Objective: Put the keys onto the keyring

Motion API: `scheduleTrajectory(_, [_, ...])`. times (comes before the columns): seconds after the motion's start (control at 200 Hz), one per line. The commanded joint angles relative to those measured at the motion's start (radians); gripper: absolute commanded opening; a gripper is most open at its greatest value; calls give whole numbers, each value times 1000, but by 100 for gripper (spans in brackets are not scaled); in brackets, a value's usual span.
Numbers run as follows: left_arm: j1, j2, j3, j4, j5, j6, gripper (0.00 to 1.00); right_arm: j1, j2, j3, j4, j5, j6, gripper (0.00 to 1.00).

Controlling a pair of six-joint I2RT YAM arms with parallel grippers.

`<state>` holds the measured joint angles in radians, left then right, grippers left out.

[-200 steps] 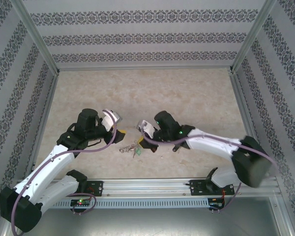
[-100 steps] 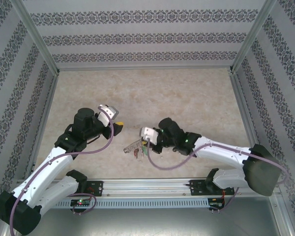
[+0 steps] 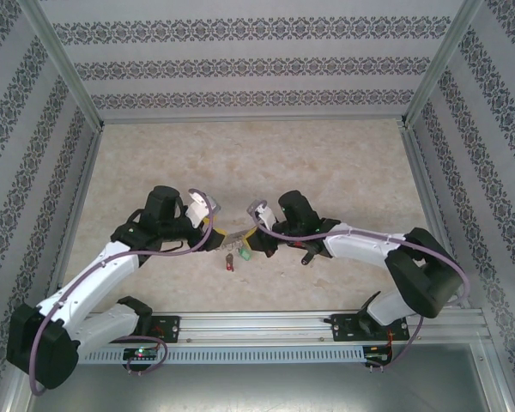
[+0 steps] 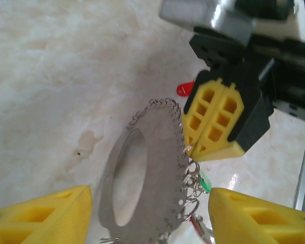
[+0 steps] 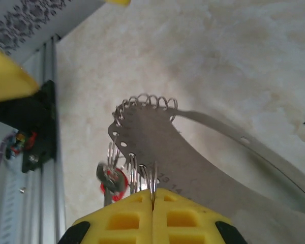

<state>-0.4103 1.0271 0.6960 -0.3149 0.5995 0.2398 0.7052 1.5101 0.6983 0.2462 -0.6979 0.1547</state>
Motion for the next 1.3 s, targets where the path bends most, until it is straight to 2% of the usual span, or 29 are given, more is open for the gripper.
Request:
scheduleTrajectory(0.0, [2,36,26,-37,28,60,62,-29,81,16,102,-162,144,0])
scheduleTrajectory(0.125, [0,101,55,-79,-7,75,61,-24,134,17,115,-153,196,0])
scheduleTrajectory(0.22, [-5,137,68,-115,-13,102,63,-20,127,-4,130,-63,192,0])
scheduleTrajectory(0.3, [-14,161,72,-115,-52,107,63,-20,129,0,81,17,147,0])
scheduleTrajectory(0.35, [-16,177,73,-108,-81,102,63,-15,146,12,45,14,113,0])
scheduleTrajectory(0.49, [-18,233,95,-97,-129,74,60,53,198,36,-50,117,17,0])
scheduleTrajectory(0.669, [-17,266,99,-65,-187,17,58,134,205,-8,12,335,-17,0])
scheduleTrajectory(0.869, [-17,243,87,-38,-224,7,58,154,201,-28,54,382,-36,0])
scheduleTrajectory(0.964, [-17,221,81,-25,-247,-3,58,199,150,-57,87,524,-87,0])
scheduleTrajectory(1.059, [-18,183,64,13,-265,-19,58,185,79,-97,155,487,-99,0])
scheduleTrajectory(1.169, [-16,109,33,72,-275,-26,58,131,-10,-105,130,393,-115,0])
scheduleTrajectory(1.249, [-18,55,9,120,-292,-28,57,137,-73,-109,82,407,-234,0])
scheduleTrajectory(1.299, [-18,31,3,134,-305,-28,58,166,-103,-123,76,488,-323,0])
